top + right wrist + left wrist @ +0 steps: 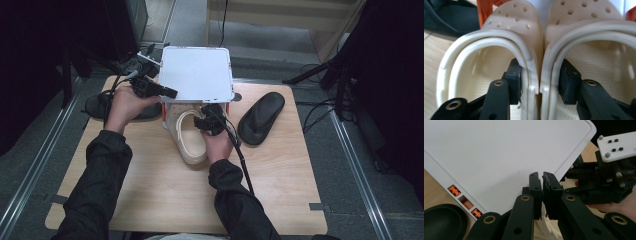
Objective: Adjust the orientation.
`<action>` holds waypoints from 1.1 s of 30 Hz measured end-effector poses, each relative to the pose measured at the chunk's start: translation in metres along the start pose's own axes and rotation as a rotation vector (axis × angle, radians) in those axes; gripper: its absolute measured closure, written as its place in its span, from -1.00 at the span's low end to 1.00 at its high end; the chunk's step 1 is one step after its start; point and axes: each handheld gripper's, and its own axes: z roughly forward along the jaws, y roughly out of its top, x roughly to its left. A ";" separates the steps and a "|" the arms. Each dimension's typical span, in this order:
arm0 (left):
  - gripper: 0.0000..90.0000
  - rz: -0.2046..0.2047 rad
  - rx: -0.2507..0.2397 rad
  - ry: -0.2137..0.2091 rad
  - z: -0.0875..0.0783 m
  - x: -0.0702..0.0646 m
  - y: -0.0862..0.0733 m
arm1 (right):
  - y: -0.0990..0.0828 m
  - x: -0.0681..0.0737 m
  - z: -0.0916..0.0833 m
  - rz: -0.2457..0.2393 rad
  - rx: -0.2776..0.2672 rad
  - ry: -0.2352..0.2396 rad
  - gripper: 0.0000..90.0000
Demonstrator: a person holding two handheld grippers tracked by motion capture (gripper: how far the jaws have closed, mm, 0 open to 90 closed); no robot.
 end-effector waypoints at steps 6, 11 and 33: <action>0.91 -0.003 -0.002 -0.004 0.000 0.000 0.000 | 0.000 -0.001 -0.001 0.013 0.002 0.010 0.10; 0.90 -0.006 -0.004 -0.009 0.000 0.001 0.000 | 0.000 0.001 -0.005 -0.008 -0.005 0.006 0.07; 0.90 -0.023 -0.005 -0.012 0.000 0.002 0.000 | -0.032 -0.006 -0.076 -0.042 -0.022 0.130 0.24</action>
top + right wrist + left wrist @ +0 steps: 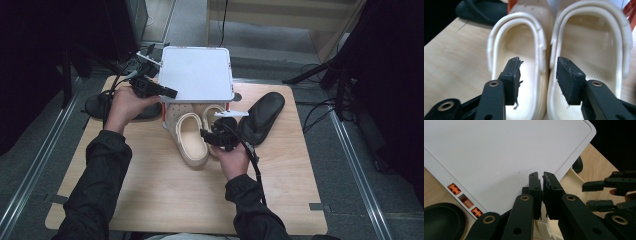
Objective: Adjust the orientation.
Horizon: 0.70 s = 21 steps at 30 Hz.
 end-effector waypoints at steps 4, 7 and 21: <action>0.90 0.001 0.002 0.002 0.000 0.000 0.000 | -0.014 0.002 -0.010 -0.008 -0.001 0.046 0.36; 0.90 -0.002 -0.009 -0.001 0.000 0.000 -0.001 | -0.024 0.002 -0.016 -0.033 -0.007 0.047 0.51; 0.90 -0.004 -0.013 0.010 -0.001 0.001 -0.002 | -0.072 0.011 -0.016 -0.055 0.061 0.132 1.00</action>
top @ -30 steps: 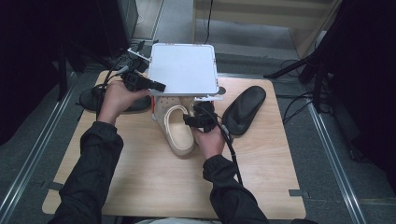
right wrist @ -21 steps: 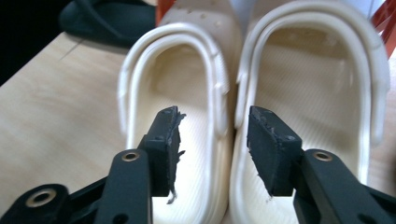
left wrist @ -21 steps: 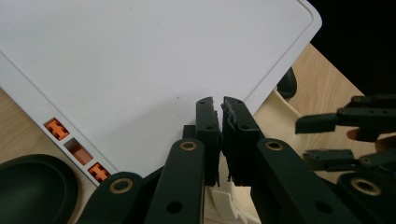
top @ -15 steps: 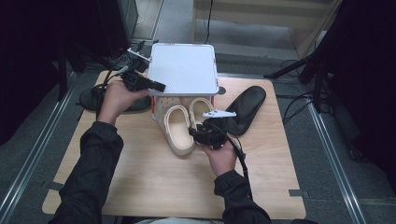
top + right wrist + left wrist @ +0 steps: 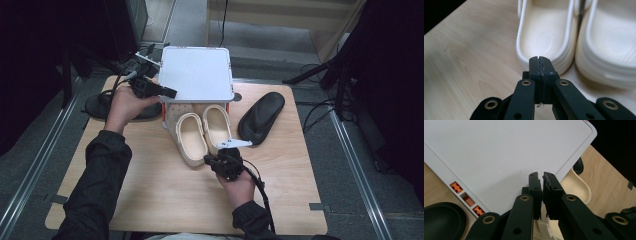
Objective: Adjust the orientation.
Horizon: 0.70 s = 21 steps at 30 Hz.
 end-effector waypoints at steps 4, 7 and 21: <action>0.90 0.004 0.002 0.004 0.000 -0.001 0.000 | -0.009 0.002 0.006 -0.001 0.020 0.011 1.00; 0.90 0.007 0.001 0.009 0.000 -0.002 0.000 | -0.014 0.000 0.011 0.015 0.036 0.033 1.00; 0.93 -0.002 -0.002 0.005 0.000 -0.001 0.000 | -0.013 -0.007 0.027 0.029 0.069 0.030 1.00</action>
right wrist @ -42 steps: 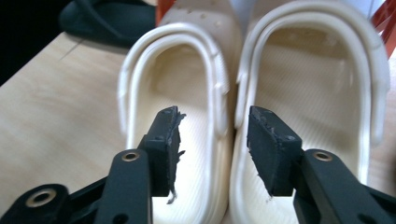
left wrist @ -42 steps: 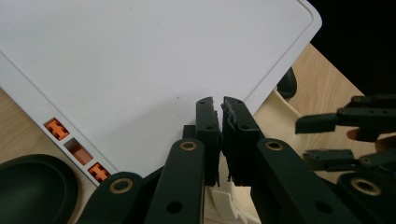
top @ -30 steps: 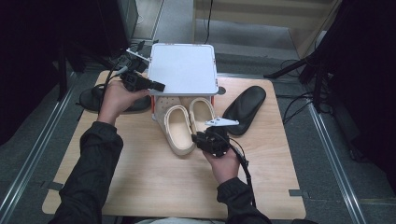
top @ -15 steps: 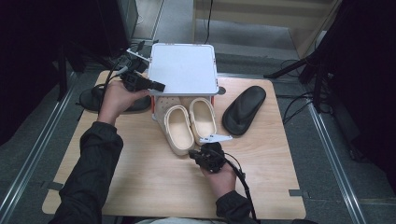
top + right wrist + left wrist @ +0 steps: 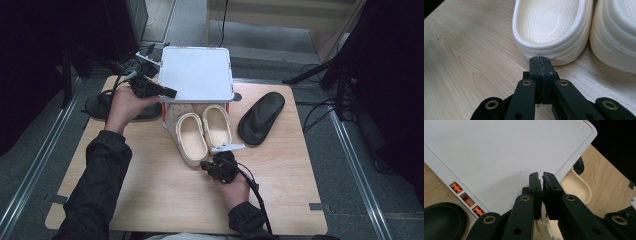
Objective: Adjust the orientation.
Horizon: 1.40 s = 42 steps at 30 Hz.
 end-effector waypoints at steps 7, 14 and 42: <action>1.00 0.001 0.003 0.023 0.001 0.000 0.000 | 0.002 0.000 0.001 -0.004 0.010 0.005 1.00; 1.00 -0.001 0.001 0.015 0.001 0.001 0.000 | 0.008 0.003 0.004 -0.011 0.011 0.005 1.00; 1.00 0.010 -0.001 0.027 0.001 0.000 0.000 | 0.055 0.019 0.037 0.020 -0.010 -0.013 1.00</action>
